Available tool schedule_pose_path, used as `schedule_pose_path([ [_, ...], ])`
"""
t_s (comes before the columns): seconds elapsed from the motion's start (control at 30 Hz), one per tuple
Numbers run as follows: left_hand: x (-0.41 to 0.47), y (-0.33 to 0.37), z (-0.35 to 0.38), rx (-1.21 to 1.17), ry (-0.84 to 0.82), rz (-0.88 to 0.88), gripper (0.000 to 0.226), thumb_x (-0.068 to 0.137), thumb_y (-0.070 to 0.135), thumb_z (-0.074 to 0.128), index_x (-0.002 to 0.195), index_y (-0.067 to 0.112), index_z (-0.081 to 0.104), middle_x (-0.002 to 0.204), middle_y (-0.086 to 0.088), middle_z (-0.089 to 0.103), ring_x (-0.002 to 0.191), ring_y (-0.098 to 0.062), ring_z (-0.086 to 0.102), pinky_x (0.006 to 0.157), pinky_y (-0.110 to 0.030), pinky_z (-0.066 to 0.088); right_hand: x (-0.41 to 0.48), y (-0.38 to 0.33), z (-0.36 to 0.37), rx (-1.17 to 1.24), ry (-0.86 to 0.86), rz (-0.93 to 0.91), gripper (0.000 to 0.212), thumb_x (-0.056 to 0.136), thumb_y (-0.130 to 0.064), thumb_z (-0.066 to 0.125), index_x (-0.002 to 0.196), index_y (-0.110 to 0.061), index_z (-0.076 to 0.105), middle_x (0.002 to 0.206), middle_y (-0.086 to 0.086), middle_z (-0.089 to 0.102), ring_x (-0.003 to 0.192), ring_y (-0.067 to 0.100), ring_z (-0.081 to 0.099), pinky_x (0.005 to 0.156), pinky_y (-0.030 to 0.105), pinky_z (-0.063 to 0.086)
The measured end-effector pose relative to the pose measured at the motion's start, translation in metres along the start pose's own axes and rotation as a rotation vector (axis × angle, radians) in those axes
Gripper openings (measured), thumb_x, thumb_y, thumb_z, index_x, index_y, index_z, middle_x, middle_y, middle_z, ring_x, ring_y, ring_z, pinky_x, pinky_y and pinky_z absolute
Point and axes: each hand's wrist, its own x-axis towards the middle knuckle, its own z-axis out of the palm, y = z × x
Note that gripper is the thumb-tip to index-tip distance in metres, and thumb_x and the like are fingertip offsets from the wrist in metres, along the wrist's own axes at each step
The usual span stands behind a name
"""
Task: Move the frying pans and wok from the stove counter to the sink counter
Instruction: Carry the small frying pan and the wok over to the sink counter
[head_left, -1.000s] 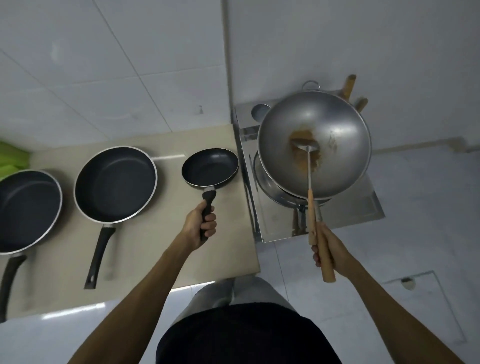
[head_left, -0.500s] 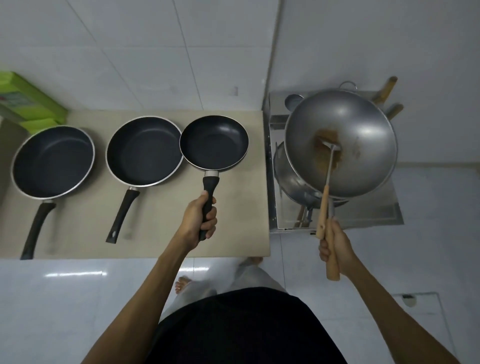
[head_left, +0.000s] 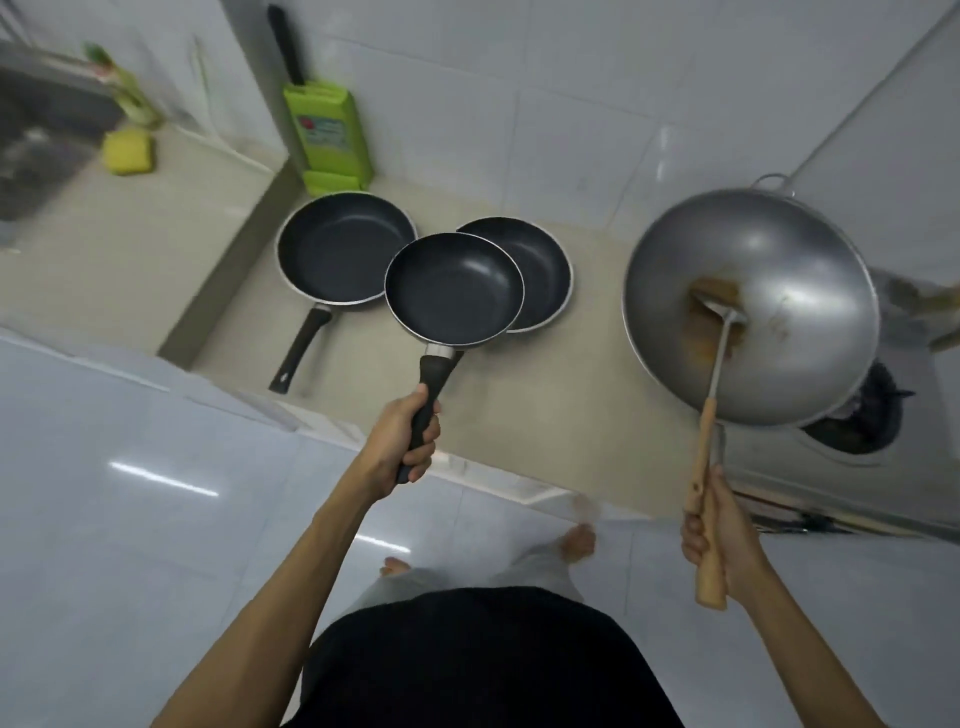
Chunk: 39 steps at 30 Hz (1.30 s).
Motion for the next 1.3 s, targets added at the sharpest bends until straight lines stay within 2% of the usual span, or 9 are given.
schedule_pose_path([
  [0.23, -0.068, 0.028, -0.157, -0.096, 0.157, 0.079, 0.038, 0.102, 0.049, 0.041, 0.084, 0.016, 0.05, 0.056, 0.001, 0.039, 0.03, -0.01, 0.022, 0.032, -0.016, 0.026, -0.038, 0.028, 0.149, -0.234, -0.071, -0.033, 0.063, 0.091, -0.075, 0.046, 0.066, -0.018, 0.052, 0.044, 0.002, 0.042, 0.026, 0.013, 0.035, 0.031, 0.018, 0.031],
  [0.5, -0.097, 0.038, -0.284, -0.251, 0.317, 0.171, 0.037, 0.102, 0.048, 0.041, 0.087, 0.016, 0.051, 0.056, 0.001, 0.039, 0.03, -0.01, 0.024, 0.032, -0.017, 0.026, -0.051, 0.026, 0.308, -0.511, -0.177, -0.088, 0.063, 0.087, -0.077, 0.052, 0.067, -0.018, 0.05, 0.051, 0.005, 0.043, 0.033, 0.017, 0.035, 0.035, 0.022, 0.031],
  [0.57, -0.097, 0.046, -0.314, -0.291, 0.353, 0.184, 0.037, 0.102, 0.048, 0.041, 0.087, 0.017, 0.052, 0.056, 0.001, 0.039, 0.03, -0.01, 0.024, 0.032, -0.017, 0.026, -0.051, 0.024, 0.348, -0.553, -0.216, -0.084, 0.064, 0.087, -0.077, 0.053, 0.063, -0.018, 0.054, 0.051, 0.005, 0.044, 0.033, 0.017, 0.036, 0.035, 0.022, 0.032],
  [0.63, -0.095, 0.06, -0.348, -0.311, 0.39, 0.189, 0.036, 0.102, 0.049, 0.041, 0.088, 0.017, 0.052, 0.056, 0.001, 0.039, 0.03, -0.01, 0.025, 0.032, -0.018, 0.026, -0.05, 0.025, 0.391, -0.589, -0.261, -0.079, 0.065, 0.086, -0.078, 0.052, 0.061, -0.018, 0.057, 0.051, 0.005, 0.043, 0.032, 0.017, 0.036, 0.035, 0.022, 0.032],
  [0.77, -0.091, 0.102, -0.426, -0.32, 0.456, 0.221, 0.036, 0.102, 0.048, 0.04, 0.089, 0.016, 0.051, 0.056, 0.002, 0.04, 0.03, -0.01, 0.024, 0.032, -0.018, 0.026, -0.043, 0.023, 0.484, -0.678, -0.29, -0.092, 0.068, 0.086, -0.079, 0.051, 0.066, -0.014, 0.051, 0.05, 0.006, 0.041, 0.031, 0.018, 0.034, 0.036, 0.021, 0.031],
  [1.07, -0.109, 0.198, -0.606, -0.362, 0.636, 0.269, 0.036, 0.101, 0.048, 0.04, 0.087, 0.018, 0.052, 0.056, 0.002, 0.04, 0.031, -0.011, 0.025, 0.034, -0.019, 0.025, -0.048, 0.021, 0.727, -0.821, -0.439, -0.097, 0.065, 0.09, -0.075, 0.048, 0.065, -0.015, 0.051, 0.051, 0.007, 0.04, 0.031, 0.018, 0.035, 0.035, 0.022, 0.032],
  [1.3, -0.11, 0.232, -0.724, -0.522, 0.729, 0.307, 0.037, 0.103, 0.047, 0.039, 0.086, 0.018, 0.052, 0.055, 0.003, 0.039, 0.031, -0.01, 0.025, 0.033, -0.018, 0.026, -0.058, 0.03, 0.901, -0.939, -0.53, -0.128, 0.067, 0.075, -0.085, 0.056, 0.053, -0.022, 0.057, 0.048, 0.006, 0.045, 0.033, 0.02, 0.038, 0.038, 0.025, 0.036],
])
